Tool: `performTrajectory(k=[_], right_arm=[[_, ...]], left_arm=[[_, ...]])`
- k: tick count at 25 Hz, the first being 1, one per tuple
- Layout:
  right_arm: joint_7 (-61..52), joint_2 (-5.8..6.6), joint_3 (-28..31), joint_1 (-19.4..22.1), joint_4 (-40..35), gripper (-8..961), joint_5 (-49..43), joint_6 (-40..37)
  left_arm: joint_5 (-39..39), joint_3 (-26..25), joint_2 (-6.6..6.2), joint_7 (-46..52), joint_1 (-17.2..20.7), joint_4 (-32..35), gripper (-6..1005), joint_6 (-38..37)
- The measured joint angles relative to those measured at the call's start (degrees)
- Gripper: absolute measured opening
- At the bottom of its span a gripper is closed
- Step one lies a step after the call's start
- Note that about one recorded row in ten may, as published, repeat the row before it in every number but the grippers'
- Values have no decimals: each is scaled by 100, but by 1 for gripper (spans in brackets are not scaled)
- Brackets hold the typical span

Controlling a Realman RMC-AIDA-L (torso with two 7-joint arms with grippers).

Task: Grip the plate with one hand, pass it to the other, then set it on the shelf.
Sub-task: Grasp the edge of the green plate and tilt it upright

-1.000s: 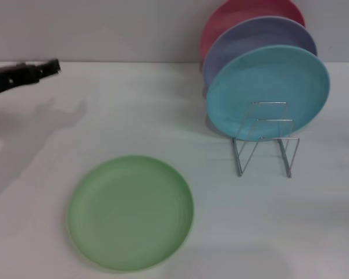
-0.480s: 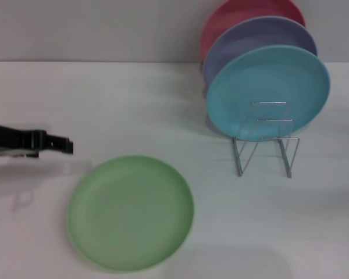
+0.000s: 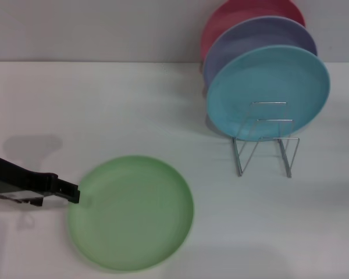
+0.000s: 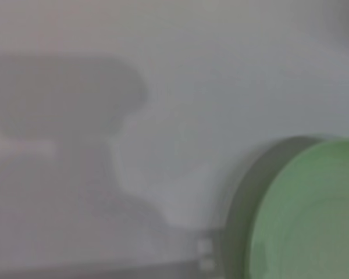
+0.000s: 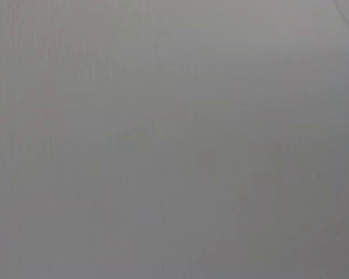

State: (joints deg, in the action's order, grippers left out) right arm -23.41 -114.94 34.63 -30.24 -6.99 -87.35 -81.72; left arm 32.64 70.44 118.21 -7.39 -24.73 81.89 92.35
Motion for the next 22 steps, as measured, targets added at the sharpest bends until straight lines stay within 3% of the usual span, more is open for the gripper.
performTrajectory(k=[11,22], right_arm=[[3,29,0,-27,-22,701,0,45],[3,34,-8,-7,-22,701,0,45]], left_arm=[[-28,207,2,2,-34,-313,809,-222],[-31,519,15,16,-36,-332,665,-356]])
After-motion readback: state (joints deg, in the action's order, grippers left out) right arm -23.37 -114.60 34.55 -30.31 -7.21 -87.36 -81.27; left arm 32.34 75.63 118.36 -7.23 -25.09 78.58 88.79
